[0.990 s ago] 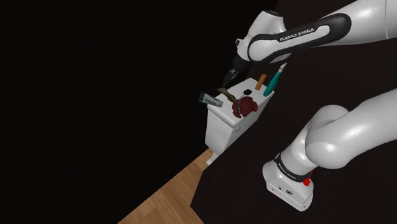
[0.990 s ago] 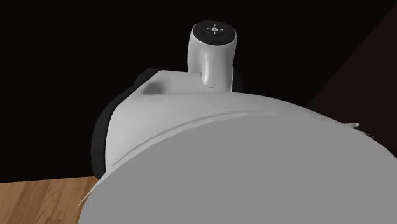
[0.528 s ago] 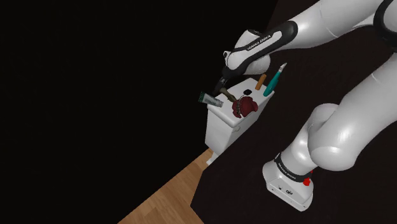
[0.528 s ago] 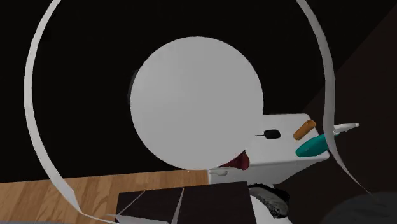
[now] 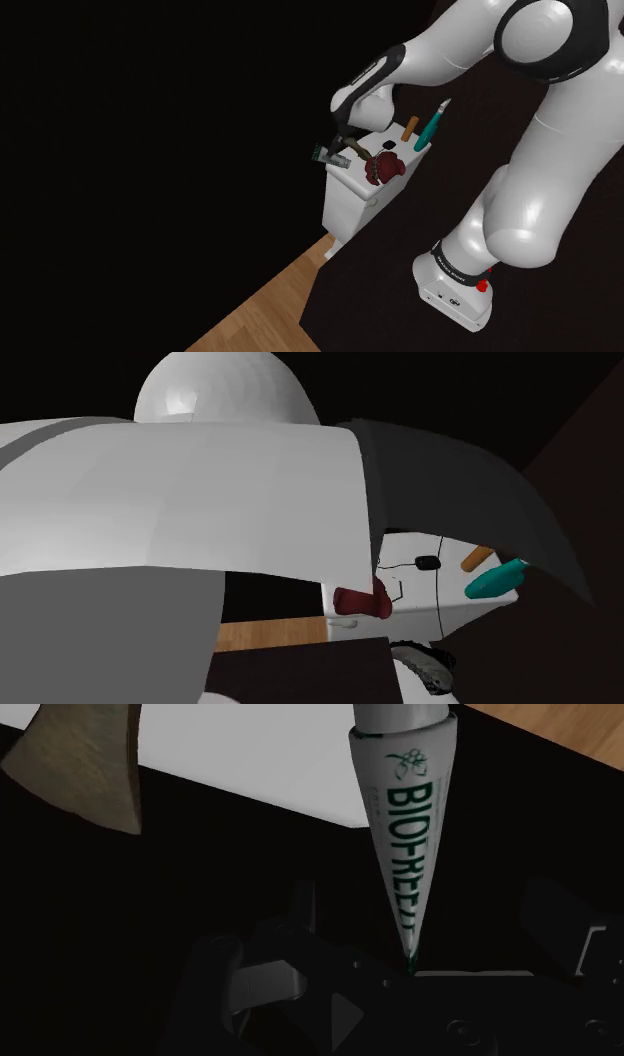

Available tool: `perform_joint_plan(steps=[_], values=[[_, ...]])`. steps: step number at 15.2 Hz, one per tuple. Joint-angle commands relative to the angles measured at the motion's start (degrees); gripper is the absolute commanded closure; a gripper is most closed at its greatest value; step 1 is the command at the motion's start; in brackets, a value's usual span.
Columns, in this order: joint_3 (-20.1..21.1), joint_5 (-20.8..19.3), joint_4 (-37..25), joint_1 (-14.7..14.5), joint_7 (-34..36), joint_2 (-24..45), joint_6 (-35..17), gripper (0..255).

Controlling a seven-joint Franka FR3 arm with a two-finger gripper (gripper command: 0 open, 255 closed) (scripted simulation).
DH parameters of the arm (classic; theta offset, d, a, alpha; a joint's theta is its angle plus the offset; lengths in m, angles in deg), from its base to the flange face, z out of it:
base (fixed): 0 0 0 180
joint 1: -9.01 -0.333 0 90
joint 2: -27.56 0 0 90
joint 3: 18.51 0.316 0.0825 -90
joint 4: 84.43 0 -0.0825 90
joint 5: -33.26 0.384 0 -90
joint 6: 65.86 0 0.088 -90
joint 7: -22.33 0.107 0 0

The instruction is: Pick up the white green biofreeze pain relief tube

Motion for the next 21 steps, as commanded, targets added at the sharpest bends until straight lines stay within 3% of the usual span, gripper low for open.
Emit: perform_joint_plan(steps=[1, 4, 6, 7, 16, 21], values=[[1.77, 3.61, -0.58, 1.36, -3.22, 1.90, -1.04, 0], [4.83, 8.82, -1.61, 3.62, -7.69, 4.88, -2.70, 0], [4.92, 8.76, -1.61, 3.71, -7.65, 4.87, -2.72, 0], [4.99, 8.86, -1.74, 3.76, -7.71, 5.02, -2.72, 255], [4.92, 8.76, -1.61, 3.72, -7.65, 4.87, -2.72, 255], [0.61, 1.47, -0.23, 0.53, -1.43, 0.71, -0.36, 255]])
